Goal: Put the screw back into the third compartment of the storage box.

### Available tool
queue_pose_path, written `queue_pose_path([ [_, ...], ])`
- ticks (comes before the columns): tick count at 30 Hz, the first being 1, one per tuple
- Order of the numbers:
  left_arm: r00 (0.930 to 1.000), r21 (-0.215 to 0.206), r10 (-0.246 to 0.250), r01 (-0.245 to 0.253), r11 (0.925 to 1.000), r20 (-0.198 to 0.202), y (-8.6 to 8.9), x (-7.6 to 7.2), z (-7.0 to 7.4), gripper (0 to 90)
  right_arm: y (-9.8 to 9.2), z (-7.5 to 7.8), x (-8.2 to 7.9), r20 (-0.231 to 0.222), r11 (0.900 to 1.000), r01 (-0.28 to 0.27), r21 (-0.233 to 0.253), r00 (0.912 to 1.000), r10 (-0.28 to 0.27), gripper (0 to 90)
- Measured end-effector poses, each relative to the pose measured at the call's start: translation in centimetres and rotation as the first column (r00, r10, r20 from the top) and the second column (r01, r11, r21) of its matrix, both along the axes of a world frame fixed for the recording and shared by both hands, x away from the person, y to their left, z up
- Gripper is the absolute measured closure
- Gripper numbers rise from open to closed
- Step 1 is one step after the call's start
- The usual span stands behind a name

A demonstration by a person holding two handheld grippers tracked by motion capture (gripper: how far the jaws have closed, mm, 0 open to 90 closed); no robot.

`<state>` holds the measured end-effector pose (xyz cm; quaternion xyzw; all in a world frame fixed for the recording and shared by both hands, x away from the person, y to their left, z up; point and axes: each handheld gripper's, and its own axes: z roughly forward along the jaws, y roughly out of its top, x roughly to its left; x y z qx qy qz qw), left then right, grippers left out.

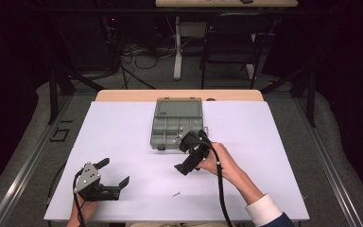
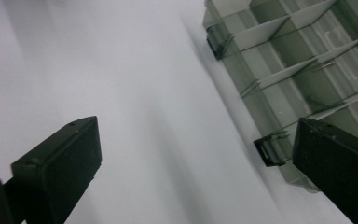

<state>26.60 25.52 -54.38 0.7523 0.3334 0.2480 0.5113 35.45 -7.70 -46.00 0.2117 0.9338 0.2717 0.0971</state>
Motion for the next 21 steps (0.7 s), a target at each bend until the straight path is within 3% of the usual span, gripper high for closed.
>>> queue_pose_path([
  [15, 1.0, 0.004, -0.001, 0.001, 1.0, -0.004, 0.0, 0.0, 0.0, 0.0, 0.8, -3.0, -2.9, -0.057, 0.997, -0.07, -0.03, 0.9961, 0.068, 0.2],
  [19, 1.0, 0.004, -0.001, 0.001, 1.0, -0.003, 0.0, 0.0, 0.0, 0.0, 1.1, -3.6, -3.6, -0.066, 0.995, -0.095, -0.03, 0.9936, 0.092, 3.2],
  [21, 1.0, 0.002, 0.0, 0.0, 1.0, -0.002, 0.0, 0.0, 0.0, 0.0, 1.3, -3.9, -3.8, -0.07, 0.994, -0.106, -0.037, 0.9921, 0.104, 9.0],
])
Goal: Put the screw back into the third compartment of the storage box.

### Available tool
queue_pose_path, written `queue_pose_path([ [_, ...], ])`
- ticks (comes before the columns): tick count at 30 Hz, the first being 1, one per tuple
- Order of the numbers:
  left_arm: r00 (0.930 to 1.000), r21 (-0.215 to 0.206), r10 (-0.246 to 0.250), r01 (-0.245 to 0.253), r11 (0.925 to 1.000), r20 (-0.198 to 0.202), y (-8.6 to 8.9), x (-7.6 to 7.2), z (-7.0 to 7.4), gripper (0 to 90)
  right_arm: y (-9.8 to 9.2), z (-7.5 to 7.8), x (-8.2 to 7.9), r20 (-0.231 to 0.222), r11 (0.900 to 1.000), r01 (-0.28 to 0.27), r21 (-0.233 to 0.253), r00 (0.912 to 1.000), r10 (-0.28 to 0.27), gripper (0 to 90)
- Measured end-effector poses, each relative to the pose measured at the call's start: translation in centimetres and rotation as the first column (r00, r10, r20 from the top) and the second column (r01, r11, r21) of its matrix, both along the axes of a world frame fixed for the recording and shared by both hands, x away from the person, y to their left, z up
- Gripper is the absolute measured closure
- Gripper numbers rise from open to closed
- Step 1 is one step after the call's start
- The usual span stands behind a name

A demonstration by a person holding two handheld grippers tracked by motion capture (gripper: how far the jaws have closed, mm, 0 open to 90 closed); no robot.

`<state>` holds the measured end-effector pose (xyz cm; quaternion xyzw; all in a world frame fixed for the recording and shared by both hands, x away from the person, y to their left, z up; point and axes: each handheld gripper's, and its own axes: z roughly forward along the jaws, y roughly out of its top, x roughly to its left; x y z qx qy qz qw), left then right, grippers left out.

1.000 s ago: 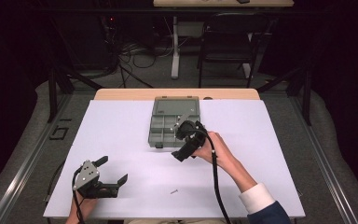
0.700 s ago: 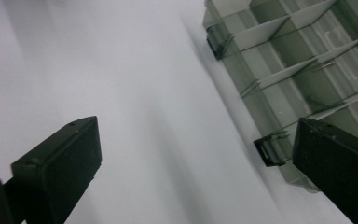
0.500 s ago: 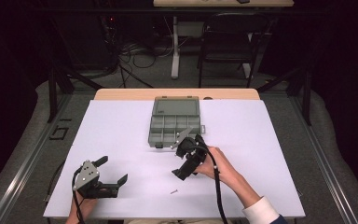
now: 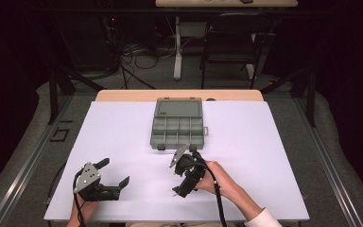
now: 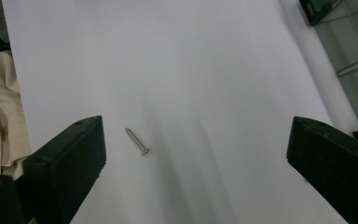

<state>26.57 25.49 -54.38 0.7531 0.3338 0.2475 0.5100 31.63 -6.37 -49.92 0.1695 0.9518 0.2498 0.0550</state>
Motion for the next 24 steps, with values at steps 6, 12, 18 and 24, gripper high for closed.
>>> queue_pose_path([
  [6, 1.0, -0.001, 0.001, -0.001, 1.0, 0.001, 0.0, 0.0, 0.0, 0.0, 0.6, -0.9, -0.7, -0.005, 1.0, -0.029, -0.011, 0.9996, 0.029, 23.1],
  [12, 1.0, -0.001, 0.001, -0.001, 1.0, 0.001, 0.0, 0.0, 0.0, 0.0, 1.2, -1.8, -1.2, -0.014, 0.998, -0.061, -0.03, 0.9981, 0.06, 40.1],
  [18, 1.0, 0.0, 0.001, -0.001, 1.0, 0.001, 0.0, 0.0, 0.0, 0.0, 1.5, -2.6, -1.3, -0.031, 0.994, -0.09, -0.055, 0.9956, 0.088, 54.9],
  [24, 1.0, -0.001, 0.001, -0.001, 1.0, 0.001, 0.0, 0.0, 0.0, 0.0, 1.9, -3.2, -1.6, -0.05, 0.989, -0.122, -0.085, 0.9918, 0.118, 67.5],
])
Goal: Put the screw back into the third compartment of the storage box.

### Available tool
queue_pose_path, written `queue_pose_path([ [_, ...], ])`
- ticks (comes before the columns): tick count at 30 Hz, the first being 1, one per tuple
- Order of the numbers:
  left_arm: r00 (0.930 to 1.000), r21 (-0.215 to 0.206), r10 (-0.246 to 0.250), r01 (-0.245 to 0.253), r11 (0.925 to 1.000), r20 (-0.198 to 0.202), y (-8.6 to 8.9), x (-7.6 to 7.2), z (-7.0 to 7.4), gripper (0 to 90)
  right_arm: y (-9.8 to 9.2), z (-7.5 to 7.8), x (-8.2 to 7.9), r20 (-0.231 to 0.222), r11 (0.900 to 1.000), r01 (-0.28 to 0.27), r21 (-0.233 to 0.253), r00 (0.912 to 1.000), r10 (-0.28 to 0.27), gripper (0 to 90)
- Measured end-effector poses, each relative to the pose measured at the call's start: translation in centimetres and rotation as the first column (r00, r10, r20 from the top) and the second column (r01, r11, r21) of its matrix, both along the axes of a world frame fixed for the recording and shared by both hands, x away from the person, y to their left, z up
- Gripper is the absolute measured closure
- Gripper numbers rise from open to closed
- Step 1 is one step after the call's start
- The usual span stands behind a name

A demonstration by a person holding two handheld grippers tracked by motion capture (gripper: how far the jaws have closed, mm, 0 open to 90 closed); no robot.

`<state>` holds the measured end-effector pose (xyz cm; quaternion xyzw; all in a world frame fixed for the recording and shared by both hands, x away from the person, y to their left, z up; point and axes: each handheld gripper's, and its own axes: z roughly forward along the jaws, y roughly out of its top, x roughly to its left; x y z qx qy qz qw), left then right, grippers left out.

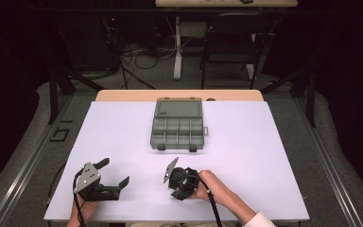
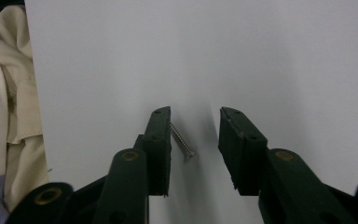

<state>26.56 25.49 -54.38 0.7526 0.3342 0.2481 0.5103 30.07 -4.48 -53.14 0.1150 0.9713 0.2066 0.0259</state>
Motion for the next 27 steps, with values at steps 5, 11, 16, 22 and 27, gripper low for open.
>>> queue_pose_path([
  [5, 1.0, -0.001, -0.001, 0.001, 1.0, 0.0, 0.0, 0.0, 0.0, 0.0, 0.0, -0.2, 0.1, -0.017, 1.0, -0.018, -0.006, 0.9997, 0.018, 77.2],
  [11, 1.0, -0.003, -0.002, 0.002, 1.0, -0.001, 0.0, 0.0, 0.0, 0.0, 0.0, -0.3, 0.0, -0.026, 1.0, -0.018, -0.009, 0.9995, 0.018, 84.8],
  [16, 1.0, 0.0, -0.003, 0.003, 1.0, -0.004, 0.0, 0.0, 0.0, 0.1, 0.0, -0.2, 0.1, -0.032, 1.0, -0.014, -0.009, 0.9994, 0.013, 87.5],
  [22, 1.0, 0.0, -0.003, 0.003, 1.0, 0.0, 0.0, 0.0, 0.0, 0.0, -0.2, 0.1, 0.1, -0.025, 1.0, 0.006, -0.012, 0.9997, -0.007, 87.7],
  [27, 1.0, 0.001, -0.004, 0.004, 1.0, -0.006, 0.0, 0.0, 0.0, 0.1, -0.6, 0.8, 0.3, -0.009, 1.0, 0.021, -0.003, 0.9997, -0.021, 87.7],
])
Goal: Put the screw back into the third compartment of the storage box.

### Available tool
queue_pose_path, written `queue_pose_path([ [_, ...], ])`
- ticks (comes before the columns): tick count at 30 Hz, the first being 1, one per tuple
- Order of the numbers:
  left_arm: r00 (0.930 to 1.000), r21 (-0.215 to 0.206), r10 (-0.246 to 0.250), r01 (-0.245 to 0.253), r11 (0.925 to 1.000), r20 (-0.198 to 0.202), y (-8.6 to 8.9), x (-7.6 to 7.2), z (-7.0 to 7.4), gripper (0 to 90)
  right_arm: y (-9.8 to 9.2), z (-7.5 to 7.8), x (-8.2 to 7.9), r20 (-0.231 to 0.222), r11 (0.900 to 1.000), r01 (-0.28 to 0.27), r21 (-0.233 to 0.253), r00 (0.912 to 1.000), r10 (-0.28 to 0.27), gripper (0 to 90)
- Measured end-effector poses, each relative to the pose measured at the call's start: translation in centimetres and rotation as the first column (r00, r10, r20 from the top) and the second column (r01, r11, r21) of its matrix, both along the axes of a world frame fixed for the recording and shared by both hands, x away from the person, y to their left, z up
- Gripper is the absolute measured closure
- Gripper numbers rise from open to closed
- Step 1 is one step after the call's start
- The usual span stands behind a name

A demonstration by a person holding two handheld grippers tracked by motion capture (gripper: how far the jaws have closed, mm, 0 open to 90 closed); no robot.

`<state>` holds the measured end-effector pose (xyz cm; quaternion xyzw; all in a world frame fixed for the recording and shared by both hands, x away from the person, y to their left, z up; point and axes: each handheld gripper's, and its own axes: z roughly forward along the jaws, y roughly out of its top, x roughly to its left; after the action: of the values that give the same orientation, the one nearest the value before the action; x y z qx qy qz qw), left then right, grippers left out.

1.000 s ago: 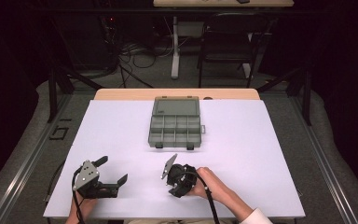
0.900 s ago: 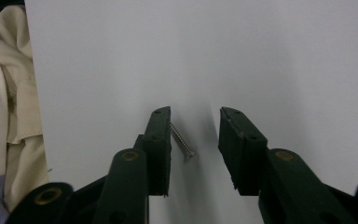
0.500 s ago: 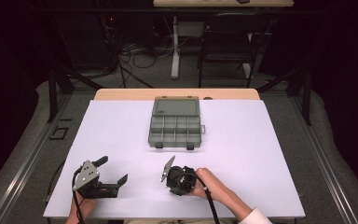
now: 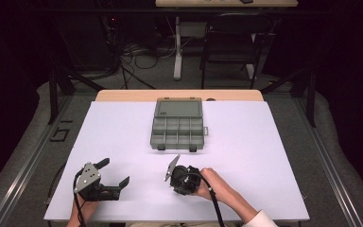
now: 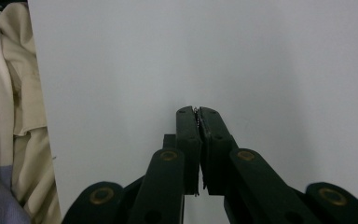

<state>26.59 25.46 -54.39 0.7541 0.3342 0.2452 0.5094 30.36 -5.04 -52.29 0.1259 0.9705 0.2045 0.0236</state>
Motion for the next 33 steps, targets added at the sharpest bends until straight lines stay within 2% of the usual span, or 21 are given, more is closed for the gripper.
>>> queue_pose_path([
  [13, 1.0, -0.001, 0.002, -0.002, 1.0, 0.007, 0.0, 0.0, 0.0, 0.1, -0.6, 1.4, 0.6, 0.032, 1.0, 0.027, 0.007, 0.9991, -0.027, 87.7],
  [33, 1.0, 0.003, 0.0, 0.0, 1.0, 0.003, 0.1, 0.0, 0.0, 0.0, -1.3, 4.0, 3.1, 0.066, 0.995, 0.095, 0.011, 0.9933, -0.095, 87.7],
])
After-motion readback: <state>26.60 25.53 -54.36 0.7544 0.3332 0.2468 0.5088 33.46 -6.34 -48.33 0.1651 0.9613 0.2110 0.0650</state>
